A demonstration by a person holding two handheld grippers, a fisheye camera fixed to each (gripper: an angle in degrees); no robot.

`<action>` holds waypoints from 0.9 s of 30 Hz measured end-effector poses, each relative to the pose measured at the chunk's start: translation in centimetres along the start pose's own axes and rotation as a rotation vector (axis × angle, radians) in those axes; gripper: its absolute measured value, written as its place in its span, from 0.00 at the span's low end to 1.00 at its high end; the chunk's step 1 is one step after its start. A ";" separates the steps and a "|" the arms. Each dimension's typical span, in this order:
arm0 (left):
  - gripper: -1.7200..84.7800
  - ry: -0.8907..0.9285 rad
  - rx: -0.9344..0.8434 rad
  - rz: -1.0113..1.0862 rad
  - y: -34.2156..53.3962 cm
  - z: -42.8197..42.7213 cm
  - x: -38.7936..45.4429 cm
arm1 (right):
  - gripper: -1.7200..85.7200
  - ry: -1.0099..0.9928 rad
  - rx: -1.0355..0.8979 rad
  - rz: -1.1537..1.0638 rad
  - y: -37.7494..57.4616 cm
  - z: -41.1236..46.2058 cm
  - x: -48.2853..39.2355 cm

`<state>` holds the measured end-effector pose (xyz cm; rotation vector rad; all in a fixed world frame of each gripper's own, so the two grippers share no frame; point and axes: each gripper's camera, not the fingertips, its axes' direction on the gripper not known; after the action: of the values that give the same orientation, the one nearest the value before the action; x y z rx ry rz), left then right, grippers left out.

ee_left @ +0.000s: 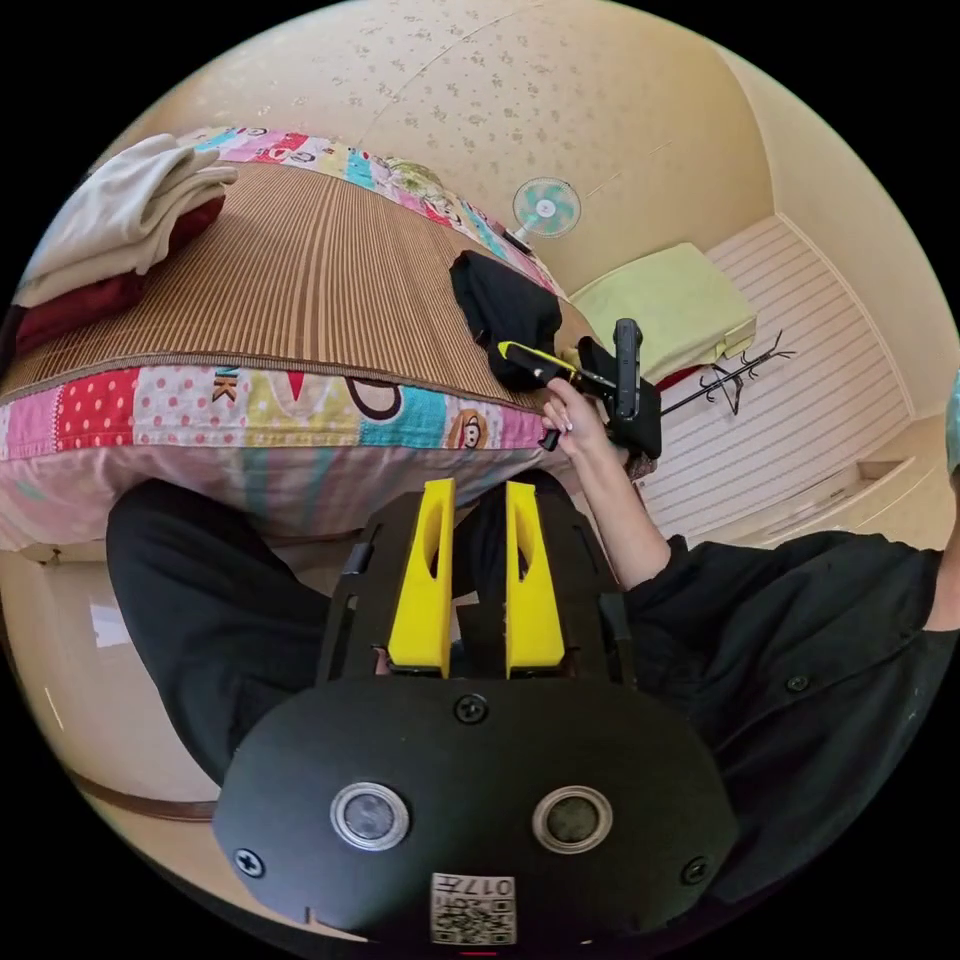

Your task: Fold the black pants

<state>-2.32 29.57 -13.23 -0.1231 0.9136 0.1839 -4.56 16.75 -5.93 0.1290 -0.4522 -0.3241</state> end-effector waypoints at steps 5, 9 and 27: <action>0.11 0.015 -0.034 0.041 0.1 1.2 2.4 | 0.12 -0.131 0.033 -0.042 7.8 -5.2 2.7; 0.11 -0.036 -0.010 0.124 0.4 0.2 5.9 | 0.12 -0.191 0.067 0.064 9.9 -9.4 5.7; 0.01 -0.052 0.216 0.222 -2.6 -5.4 9.3 | 0.05 -0.360 0.295 -0.064 5.8 -18.1 5.3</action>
<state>-0.38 27.03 -23.85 0.1835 0.8888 0.2918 9.63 21.32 -18.77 0.3769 -0.8537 -0.3435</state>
